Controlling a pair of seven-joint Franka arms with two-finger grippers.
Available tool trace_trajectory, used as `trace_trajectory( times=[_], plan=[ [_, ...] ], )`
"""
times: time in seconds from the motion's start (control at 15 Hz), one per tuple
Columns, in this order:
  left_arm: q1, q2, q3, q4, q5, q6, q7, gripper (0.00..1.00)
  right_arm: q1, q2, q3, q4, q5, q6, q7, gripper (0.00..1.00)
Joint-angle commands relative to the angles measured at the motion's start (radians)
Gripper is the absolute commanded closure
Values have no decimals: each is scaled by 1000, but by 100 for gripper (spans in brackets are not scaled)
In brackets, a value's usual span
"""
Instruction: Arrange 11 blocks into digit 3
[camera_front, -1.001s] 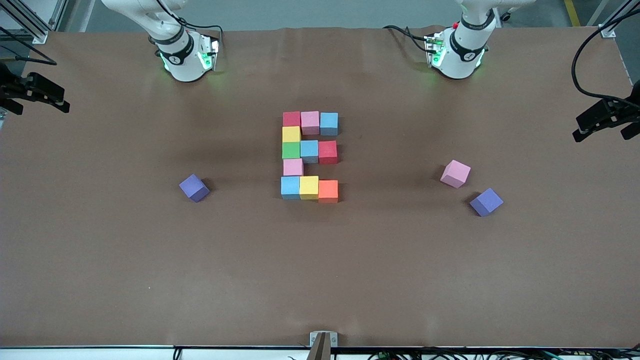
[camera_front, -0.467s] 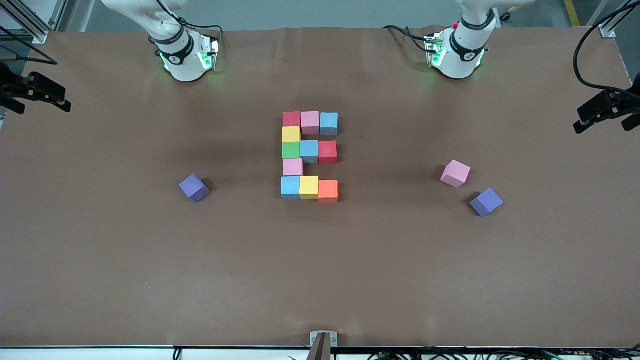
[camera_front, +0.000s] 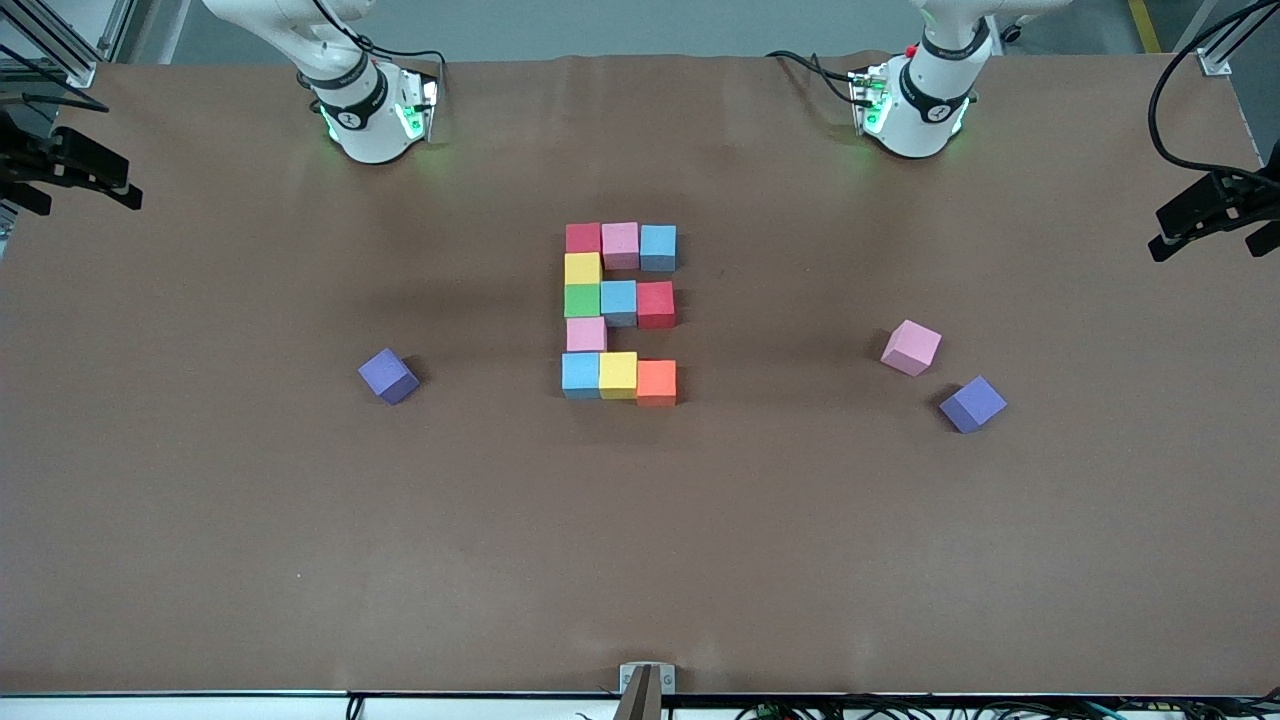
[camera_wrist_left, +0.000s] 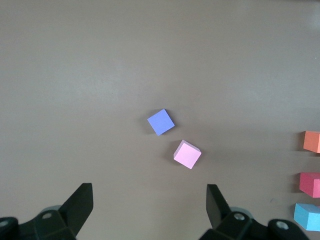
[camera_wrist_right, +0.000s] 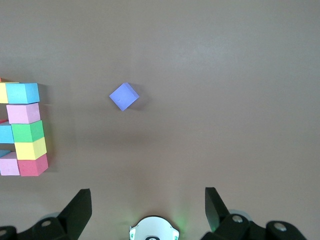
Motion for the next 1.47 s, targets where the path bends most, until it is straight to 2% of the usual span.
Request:
trace_trajectory(
  times=[0.0, 1.4],
  plan=[
    [-5, -10, 10, 0, -15, -12, 16, 0, -4, -17, -5, 13, 20, -10, -2, 0],
    [-10, -15, 0, -9, -15, -12, -27, 0, -2, -15, -4, 5, -6, 33, -10, 0]
  ],
)
